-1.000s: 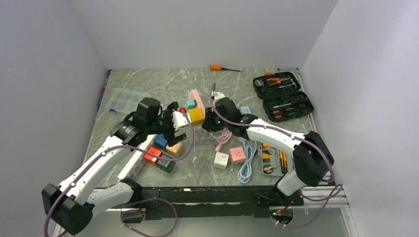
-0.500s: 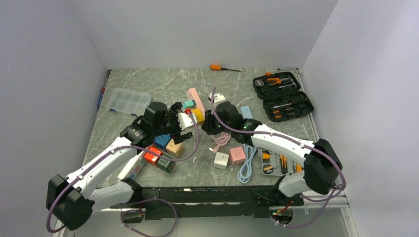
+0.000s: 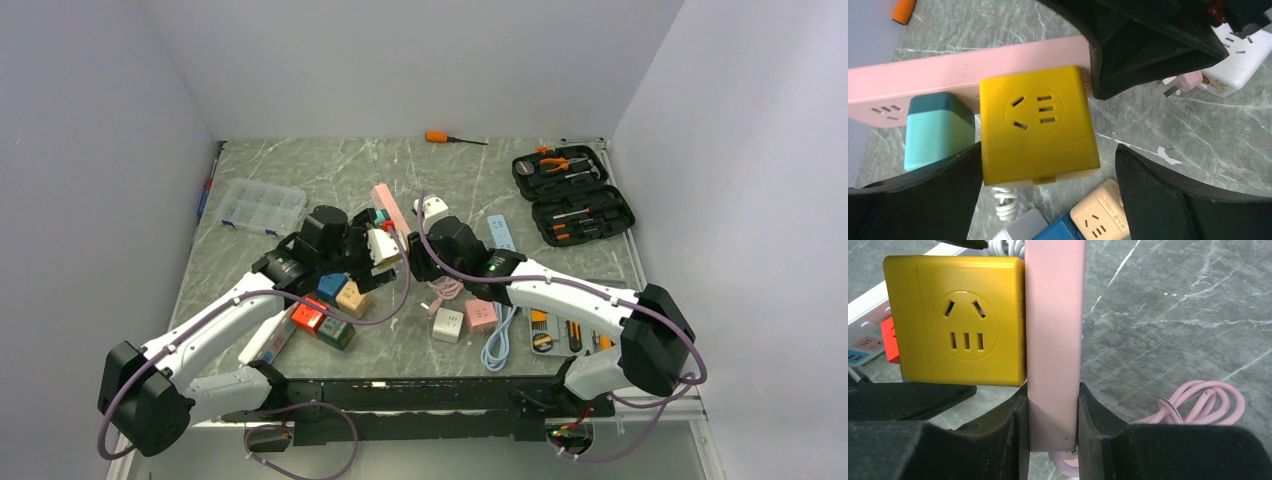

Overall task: Pull the plug off the socket
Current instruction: Remove the plug from the socket.

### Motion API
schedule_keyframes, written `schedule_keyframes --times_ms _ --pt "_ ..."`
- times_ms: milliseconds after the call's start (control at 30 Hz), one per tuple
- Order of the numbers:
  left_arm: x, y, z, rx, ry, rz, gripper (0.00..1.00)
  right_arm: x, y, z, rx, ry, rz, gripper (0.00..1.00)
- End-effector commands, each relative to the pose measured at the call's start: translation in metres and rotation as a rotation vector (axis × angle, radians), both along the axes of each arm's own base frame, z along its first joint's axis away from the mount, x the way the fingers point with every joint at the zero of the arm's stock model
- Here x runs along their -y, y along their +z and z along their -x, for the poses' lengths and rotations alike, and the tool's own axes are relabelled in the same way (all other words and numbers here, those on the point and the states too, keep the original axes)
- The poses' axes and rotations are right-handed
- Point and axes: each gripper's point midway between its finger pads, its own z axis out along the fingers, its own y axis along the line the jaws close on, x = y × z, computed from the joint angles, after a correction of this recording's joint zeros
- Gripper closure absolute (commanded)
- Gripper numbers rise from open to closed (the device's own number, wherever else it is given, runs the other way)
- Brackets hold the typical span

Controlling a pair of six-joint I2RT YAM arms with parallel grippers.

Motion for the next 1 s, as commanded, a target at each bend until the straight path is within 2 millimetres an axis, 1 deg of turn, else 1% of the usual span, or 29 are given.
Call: schedule_keyframes --times_ms 0,133,200,267,300,333,467,500,533,600,667,767,833,867,900,933,967 --pt "0.01 0.021 -0.003 0.045 -0.016 0.038 0.01 -0.022 0.064 -0.013 0.155 -0.003 -0.147 1.0" --pt "0.008 0.026 -0.011 0.087 0.018 0.038 0.01 -0.03 0.064 -0.008 0.157 0.014 -0.145 1.0" --pt "0.008 0.026 -0.012 0.087 0.021 0.036 0.03 -0.033 0.064 -0.006 0.158 0.017 -0.144 1.0" --pt "0.007 0.026 -0.012 0.085 0.029 0.037 0.07 -0.035 0.064 -0.004 0.156 0.013 -0.145 1.0" --pt "0.006 0.025 -0.013 0.086 0.034 0.036 0.11 -0.036 0.063 -0.004 0.154 0.009 -0.145 1.0" --pt "0.005 0.024 -0.013 0.087 0.042 0.034 0.16 -0.036 0.063 -0.003 0.152 0.009 -0.147 1.0" --pt "-0.001 0.023 -0.02 0.122 0.103 0.016 0.45 -0.037 0.063 0.0 0.151 0.001 -0.147 1.0" --pt "-0.003 0.022 -0.022 0.131 0.122 0.009 0.54 -0.037 0.063 0.0 0.151 -0.002 -0.149 1.0" --pt "-0.006 0.022 -0.024 0.138 0.14 0.003 0.59 -0.036 0.062 0.001 0.148 -0.007 -0.15 1.0" --pt "-0.01 0.021 -0.027 0.144 0.18 -0.008 0.65 -0.039 0.066 0.0 0.159 -0.019 -0.171 1.0" --pt "-0.011 0.02 -0.027 0.145 0.201 -0.017 0.71 -0.039 0.065 -0.002 0.157 -0.04 -0.17 1.0" --pt "-0.009 0.018 -0.023 0.137 0.198 -0.025 0.77 -0.036 0.061 -0.011 0.157 -0.096 -0.152 1.0" --pt "-0.008 0.018 -0.022 0.13 0.197 -0.024 0.83 -0.03 0.052 -0.015 0.152 -0.135 -0.112 1.0" --pt "-0.008 0.018 -0.022 0.129 0.197 -0.023 0.87 -0.027 0.047 -0.018 0.155 -0.155 -0.093 1.0" --pt "-0.012 0.019 -0.025 0.133 0.222 -0.034 0.92 -0.022 0.042 -0.022 0.161 -0.18 -0.07 1.0" --pt "-0.013 0.018 -0.025 0.13 0.232 -0.041 1.0 -0.017 0.037 -0.026 0.164 -0.203 -0.052 1.0" --pt "-0.013 0.019 -0.025 0.126 0.233 -0.04 1.0 -0.012 0.031 -0.03 0.158 -0.22 -0.036 1.0"
